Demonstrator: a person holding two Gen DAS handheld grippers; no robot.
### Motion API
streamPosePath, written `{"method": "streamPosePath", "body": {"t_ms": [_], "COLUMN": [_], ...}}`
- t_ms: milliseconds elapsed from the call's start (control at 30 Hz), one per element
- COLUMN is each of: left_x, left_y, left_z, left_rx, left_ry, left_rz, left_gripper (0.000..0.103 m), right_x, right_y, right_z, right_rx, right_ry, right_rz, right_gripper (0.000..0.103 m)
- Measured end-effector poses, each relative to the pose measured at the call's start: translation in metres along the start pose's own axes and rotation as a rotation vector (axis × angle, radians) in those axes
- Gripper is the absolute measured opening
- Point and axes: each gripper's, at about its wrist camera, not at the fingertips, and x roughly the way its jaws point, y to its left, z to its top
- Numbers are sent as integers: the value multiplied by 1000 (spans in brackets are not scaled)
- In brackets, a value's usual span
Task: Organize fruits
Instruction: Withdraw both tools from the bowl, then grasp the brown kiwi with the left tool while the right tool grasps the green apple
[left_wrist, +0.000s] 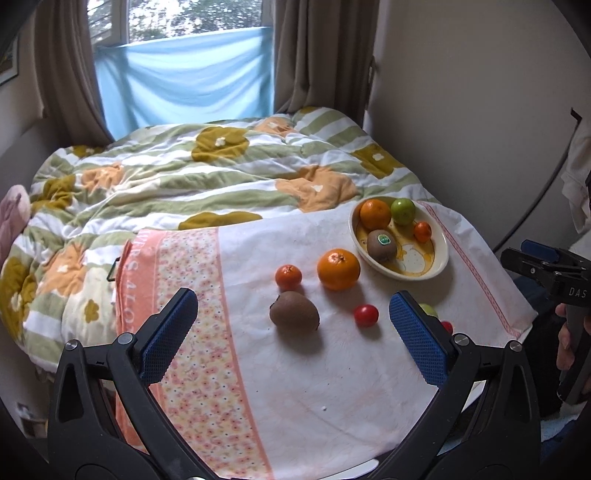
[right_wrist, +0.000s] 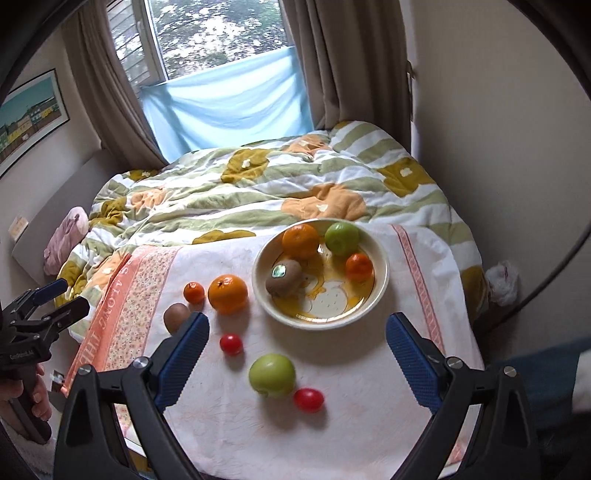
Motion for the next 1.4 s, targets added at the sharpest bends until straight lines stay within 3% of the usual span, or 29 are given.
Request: {"method": "streamPosePath", "body": {"t_ms": [300,467,900,1067,1400], "left_x": [39,71,140,153,169], "left_y": [16,16,4,-2,-7], "left_z": [-13,-22,-40,-43,-48], "left_rx": [150,233,379,420,462], "left_ry": [37,79,161,184,208], "left_rz": [-131,-177,-210,-211,-201], "left_gripper": [103,103,100,95,74], "right_x": [11,29,85,94,101], "right_y": [26,37,53,54,52], "right_z": [-40,-56,-76,-78,-81], "right_rx": [103,129,70,65,37], "right_ry": [-10,-7,68,74,88], "right_rz": [-120,-145,-177,-193,-236], "right_gripper": [96,96,96,96,96]}}
